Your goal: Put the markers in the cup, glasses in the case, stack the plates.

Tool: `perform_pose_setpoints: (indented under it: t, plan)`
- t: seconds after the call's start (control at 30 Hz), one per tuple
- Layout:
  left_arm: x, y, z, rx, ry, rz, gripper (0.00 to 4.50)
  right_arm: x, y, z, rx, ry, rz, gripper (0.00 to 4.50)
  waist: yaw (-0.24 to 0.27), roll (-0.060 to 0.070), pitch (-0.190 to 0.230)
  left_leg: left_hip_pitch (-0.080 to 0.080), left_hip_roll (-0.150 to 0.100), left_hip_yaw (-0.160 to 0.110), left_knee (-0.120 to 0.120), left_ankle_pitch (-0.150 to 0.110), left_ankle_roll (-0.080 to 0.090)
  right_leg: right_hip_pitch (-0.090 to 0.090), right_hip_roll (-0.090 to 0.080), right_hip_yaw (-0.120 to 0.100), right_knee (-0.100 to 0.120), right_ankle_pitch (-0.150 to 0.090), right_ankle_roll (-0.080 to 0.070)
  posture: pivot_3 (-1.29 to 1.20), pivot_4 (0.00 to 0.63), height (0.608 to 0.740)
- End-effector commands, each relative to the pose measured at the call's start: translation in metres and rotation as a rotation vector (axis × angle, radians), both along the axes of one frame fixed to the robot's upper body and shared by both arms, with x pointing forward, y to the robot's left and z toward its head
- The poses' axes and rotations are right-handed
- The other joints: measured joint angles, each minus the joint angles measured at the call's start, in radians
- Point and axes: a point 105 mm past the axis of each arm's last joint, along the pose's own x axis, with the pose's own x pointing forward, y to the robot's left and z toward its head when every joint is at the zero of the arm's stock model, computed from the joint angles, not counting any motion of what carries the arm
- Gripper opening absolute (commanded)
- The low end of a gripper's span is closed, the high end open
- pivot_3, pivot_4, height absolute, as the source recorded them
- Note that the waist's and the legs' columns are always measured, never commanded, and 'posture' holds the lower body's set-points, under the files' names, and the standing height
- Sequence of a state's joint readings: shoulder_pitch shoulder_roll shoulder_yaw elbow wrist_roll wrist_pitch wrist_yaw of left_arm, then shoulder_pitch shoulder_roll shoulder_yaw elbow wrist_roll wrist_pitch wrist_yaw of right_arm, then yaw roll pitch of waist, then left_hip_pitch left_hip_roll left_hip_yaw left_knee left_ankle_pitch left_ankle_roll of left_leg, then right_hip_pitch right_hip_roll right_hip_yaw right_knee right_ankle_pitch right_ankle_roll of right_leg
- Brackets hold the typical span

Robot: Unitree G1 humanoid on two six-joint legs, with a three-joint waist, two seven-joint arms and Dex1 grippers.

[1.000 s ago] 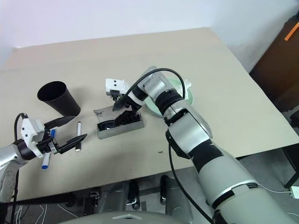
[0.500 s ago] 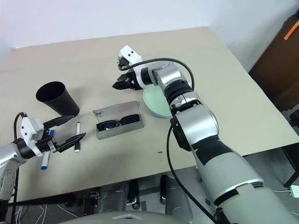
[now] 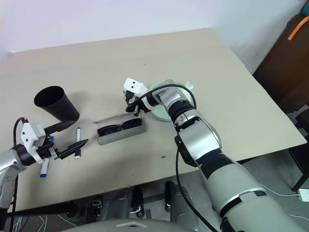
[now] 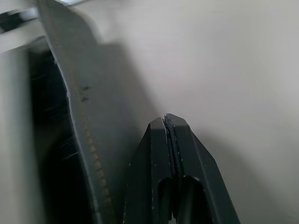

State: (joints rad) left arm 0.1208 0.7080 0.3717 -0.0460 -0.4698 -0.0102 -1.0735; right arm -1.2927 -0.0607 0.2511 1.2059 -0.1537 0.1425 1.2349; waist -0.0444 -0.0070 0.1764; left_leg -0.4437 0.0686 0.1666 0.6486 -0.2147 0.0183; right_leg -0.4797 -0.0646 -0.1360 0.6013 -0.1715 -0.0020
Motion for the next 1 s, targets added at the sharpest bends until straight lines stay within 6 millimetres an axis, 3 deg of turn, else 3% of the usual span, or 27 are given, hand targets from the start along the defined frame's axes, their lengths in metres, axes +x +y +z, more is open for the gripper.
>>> perform_pose_setpoints:
  t: [0.03, 0.3, 0.6, 0.73, 1.0]
  plan:
    - [-0.003, 0.002, 0.011, 0.022, -0.050, 0.001, 4.50, -0.014, 0.004, 0.008, 0.008, -0.019, 0.134, 0.04, 0.000, 0.000, 0.000, 0.000, 0.000, 0.000, 0.000, 0.000, 0.000, 0.000, 0.000, 0.000, 0.000, 0.000, 0.000, 0.00, 0.150, 0.740]
    - [-0.001, 0.003, 0.022, -0.018, -0.092, 0.021, 4.50, -0.032, -0.002, -0.020, 0.005, 0.042, 0.155, 0.04, 0.000, 0.000, -0.001, 0.001, 0.000, -0.002, -0.001, 0.000, 0.000, 0.001, -0.001, 0.000, -0.001, 0.000, -0.001, 0.00, 0.150, 0.740]
    - [-0.020, 0.017, 0.028, -0.071, -0.034, 0.142, 4.50, -0.031, 0.006, 0.011, 0.177, 0.046, 0.135, 0.04, 0.000, 0.000, -0.001, 0.000, 0.000, -0.001, -0.002, 0.000, 0.000, -0.001, -0.001, 0.000, -0.001, 0.000, -0.002, 0.00, 0.150, 0.740]
    - [-0.037, 0.022, 0.037, -0.131, -0.018, 0.231, 4.50, -0.039, 0.004, 0.022, 0.274, 0.067, 0.177, 0.04, 0.000, 0.000, -0.001, -0.001, 0.000, -0.002, -0.003, 0.000, 0.000, -0.001, -0.001, 0.001, -0.003, -0.001, -0.002, 0.00, 0.150, 0.740]
    - [-0.056, 0.054, 0.033, -0.087, 0.034, 0.542, 4.50, -0.051, -0.009, 0.071, 0.543, 0.048, 0.211, 0.04, 0.001, 0.000, 0.000, -0.002, 0.000, -0.003, -0.005, 0.000, 0.000, -0.001, 0.000, 0.000, -0.006, -0.001, -0.002, 0.00, 0.150, 0.740]
